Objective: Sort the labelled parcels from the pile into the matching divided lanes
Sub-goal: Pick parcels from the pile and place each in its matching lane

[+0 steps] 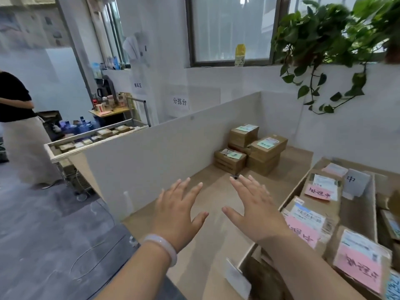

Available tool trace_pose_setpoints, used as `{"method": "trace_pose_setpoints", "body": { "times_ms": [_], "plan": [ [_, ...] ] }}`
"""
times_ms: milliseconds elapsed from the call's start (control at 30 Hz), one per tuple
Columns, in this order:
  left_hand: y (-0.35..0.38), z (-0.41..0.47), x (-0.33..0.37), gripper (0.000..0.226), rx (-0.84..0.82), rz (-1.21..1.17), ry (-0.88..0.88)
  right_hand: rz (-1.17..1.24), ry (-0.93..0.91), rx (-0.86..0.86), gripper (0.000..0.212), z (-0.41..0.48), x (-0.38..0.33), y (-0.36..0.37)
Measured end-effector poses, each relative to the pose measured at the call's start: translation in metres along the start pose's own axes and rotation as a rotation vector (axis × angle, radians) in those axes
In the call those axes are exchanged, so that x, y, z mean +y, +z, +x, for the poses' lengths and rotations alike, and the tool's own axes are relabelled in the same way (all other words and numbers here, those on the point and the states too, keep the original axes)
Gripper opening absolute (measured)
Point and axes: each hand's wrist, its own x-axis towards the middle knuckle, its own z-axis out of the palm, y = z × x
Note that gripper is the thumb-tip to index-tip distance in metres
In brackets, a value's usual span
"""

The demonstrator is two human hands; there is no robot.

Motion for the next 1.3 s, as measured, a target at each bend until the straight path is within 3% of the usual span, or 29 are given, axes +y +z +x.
{"method": "trace_pose_setpoints", "body": {
  "times_ms": [267,467,633,900,1300],
  "plan": [
    [0.068,0.088,-0.044,0.068,-0.087,-0.161,0.036,-0.032,0.142,-0.006,0.074,0.076,0.008,0.036],
    [0.111,0.183,-0.08,0.068,-0.206,-0.211,0.197,-0.039,0.325,0.08,0.072,0.15,0.006,0.062],
    [0.146,0.265,-0.112,0.068,-0.184,-0.333,0.269,-0.045,0.49,0.086,0.071,0.202,-0.002,0.085],
    [0.202,0.34,-0.079,0.066,-0.337,-0.506,0.349,-0.011,0.73,0.044,0.067,0.236,0.027,0.103],
    [0.302,0.479,-0.004,0.064,-0.409,-0.539,0.415,0.137,0.86,0.068,0.065,0.341,0.185,0.11]
  ]
}}
